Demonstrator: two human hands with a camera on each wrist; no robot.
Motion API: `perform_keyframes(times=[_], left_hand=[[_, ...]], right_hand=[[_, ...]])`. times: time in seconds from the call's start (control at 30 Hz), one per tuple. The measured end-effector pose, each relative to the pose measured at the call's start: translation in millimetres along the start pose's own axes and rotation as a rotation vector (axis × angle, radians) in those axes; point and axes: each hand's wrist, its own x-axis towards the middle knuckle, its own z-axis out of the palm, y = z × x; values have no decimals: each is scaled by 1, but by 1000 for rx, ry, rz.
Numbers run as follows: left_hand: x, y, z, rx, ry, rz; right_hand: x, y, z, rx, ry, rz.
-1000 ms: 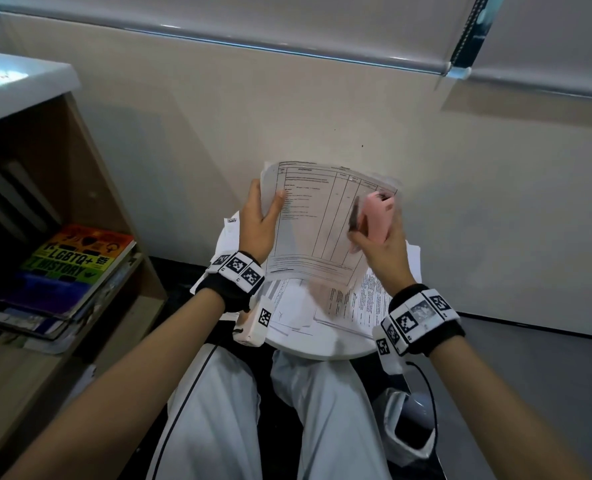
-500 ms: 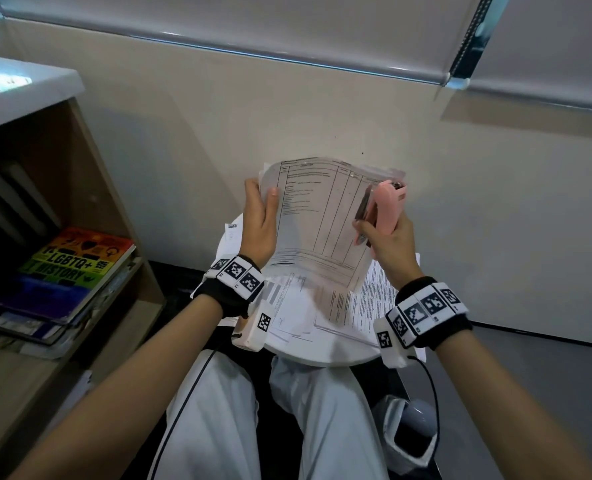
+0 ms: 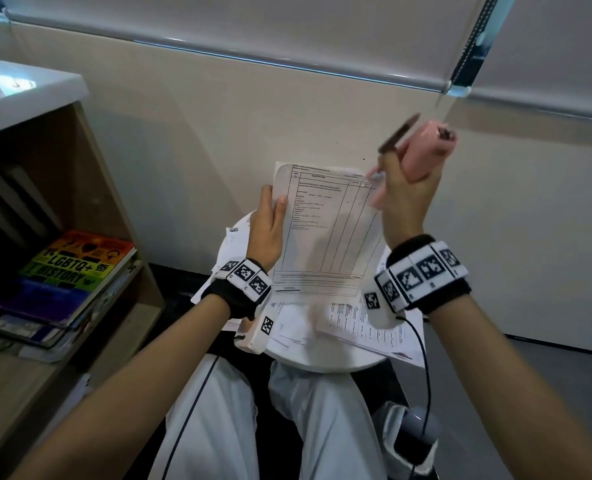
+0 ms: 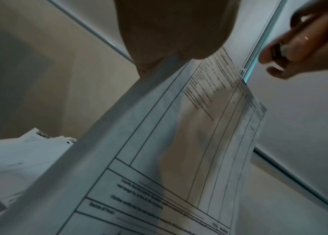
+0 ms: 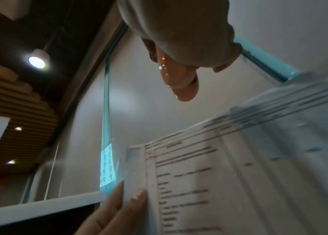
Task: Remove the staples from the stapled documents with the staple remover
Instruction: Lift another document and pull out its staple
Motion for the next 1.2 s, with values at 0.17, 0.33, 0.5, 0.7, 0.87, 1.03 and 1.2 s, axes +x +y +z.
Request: perform_keyframes(times=[0.17,0.33,0.5,0.7,0.87,1.03,1.2], left_hand=[[-5,2,2,64,-4,33],[-5,-2,-2,187,-11,90],[0,-6,-4,210,-4,80],[-2,5,-4,143,-52,66],[-23,-3,-5,-73,-127,-28],[-35,-18,-8,-206,-2,-141],[-30,-31,-10,-284,29,-216]], right_hand=[[3,-12,60,95,-25,34],[-9,8,85,21,-46,67],[-17,20,92,-180,-84,-60],[-18,19,98,-170,-107,-100],[-7,15,92,-150,-99,-105],[12,8,67,-165,39,-171],[10,28,-22,-254,-9,136]])
